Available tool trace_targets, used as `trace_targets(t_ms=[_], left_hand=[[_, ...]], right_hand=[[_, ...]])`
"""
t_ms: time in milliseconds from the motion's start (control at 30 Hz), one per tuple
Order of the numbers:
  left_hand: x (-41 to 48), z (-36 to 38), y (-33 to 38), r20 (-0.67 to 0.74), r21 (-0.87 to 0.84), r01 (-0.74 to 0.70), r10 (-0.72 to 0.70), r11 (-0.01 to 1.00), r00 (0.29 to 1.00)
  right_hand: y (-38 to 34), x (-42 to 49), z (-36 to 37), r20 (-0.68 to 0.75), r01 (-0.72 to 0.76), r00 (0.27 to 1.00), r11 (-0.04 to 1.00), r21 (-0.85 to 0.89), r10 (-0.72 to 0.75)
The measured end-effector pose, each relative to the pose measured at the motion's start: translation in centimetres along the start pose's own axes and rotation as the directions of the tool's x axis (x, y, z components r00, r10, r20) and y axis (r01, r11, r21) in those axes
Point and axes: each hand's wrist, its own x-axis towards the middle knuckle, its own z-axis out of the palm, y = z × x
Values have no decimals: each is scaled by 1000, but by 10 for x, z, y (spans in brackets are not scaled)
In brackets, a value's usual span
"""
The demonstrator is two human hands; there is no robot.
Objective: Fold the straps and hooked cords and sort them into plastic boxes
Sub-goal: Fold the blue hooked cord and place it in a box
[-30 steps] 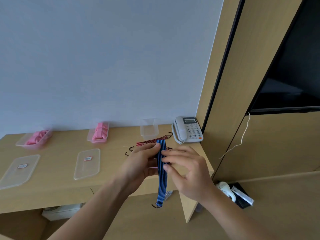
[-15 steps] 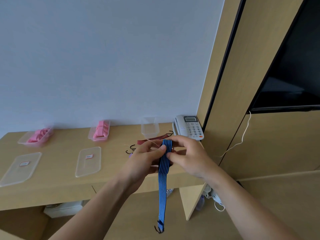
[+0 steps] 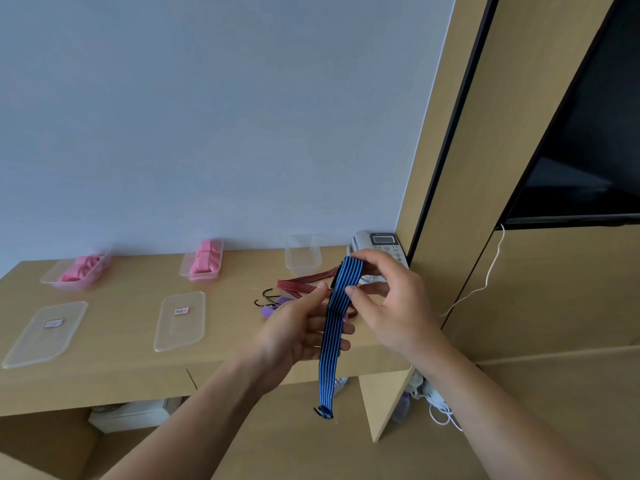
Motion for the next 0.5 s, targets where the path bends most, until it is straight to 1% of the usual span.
trace_targets(t_ms=[100, 167, 300, 500], left_hand=[[0, 0, -1, 3, 3, 37, -37, 999, 999], [-1, 1, -1, 3, -7, 36, -36, 999, 999], [0, 1, 1, -3, -74, 19, -19, 997, 1000], [3, -5, 2, -25, -118, -35, 32, 992, 999]], right_hand=[[3, -3, 4, -52, 93, 994, 993, -73, -97], [3, -4, 5, -69, 155, 984, 982, -110, -163], [3, -13, 9, -59, 289, 950, 932, -216, -308], [5, -28, 11, -28, 318, 944, 929, -189, -329]])
